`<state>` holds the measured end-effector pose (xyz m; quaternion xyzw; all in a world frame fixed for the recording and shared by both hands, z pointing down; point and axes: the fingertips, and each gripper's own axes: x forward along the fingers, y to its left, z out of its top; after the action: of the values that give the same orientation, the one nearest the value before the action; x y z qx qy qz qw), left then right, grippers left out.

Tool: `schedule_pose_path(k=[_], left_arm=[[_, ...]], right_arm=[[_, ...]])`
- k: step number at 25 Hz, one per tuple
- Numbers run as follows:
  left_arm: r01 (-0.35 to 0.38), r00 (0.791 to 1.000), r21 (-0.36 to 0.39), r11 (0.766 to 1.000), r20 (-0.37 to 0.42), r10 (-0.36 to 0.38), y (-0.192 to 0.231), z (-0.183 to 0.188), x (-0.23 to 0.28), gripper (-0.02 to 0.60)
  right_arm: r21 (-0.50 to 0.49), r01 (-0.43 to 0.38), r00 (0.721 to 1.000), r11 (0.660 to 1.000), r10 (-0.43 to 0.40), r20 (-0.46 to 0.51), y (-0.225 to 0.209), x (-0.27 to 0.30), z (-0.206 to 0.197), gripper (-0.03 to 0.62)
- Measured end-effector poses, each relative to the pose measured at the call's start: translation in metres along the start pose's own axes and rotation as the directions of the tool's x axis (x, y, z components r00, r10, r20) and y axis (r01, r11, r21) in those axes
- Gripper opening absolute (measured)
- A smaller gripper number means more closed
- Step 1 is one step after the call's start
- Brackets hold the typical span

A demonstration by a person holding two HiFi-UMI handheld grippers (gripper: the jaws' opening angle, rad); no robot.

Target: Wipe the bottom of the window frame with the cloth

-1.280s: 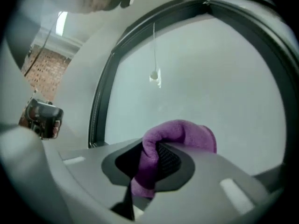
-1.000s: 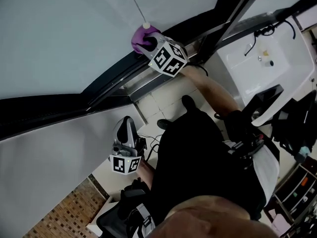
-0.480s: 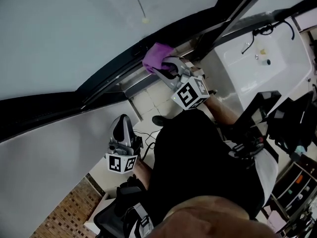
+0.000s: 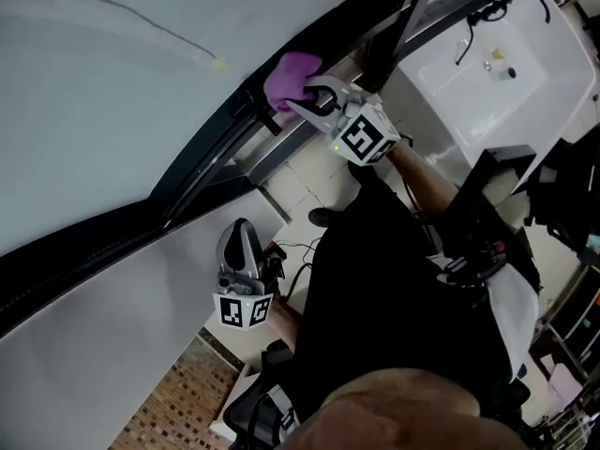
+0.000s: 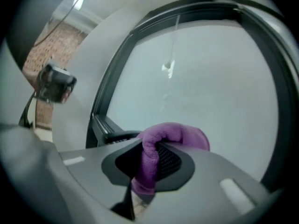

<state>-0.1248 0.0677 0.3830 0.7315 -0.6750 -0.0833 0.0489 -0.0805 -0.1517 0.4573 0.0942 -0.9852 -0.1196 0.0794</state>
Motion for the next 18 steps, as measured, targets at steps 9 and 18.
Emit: schedule_pose_path(k=[9, 18], left_arm=[[-0.039, 0.999, 0.019, 0.999, 0.004, 0.039, -0.007, 0.007, -0.010, 0.000], [-0.004, 1.000, 0.011, 1.000, 0.007, 0.004, -0.003, 0.000, 0.000, 0.000]], right_arm=[[-0.469, -0.186, 0.983, 0.864, 0.159, -0.097, 0.021, 0.066, -0.014, 0.063], [-0.551, -0.255, 0.967, 0.794, 0.221, -0.129, 0.060, 0.012, -0.008, 0.061]])
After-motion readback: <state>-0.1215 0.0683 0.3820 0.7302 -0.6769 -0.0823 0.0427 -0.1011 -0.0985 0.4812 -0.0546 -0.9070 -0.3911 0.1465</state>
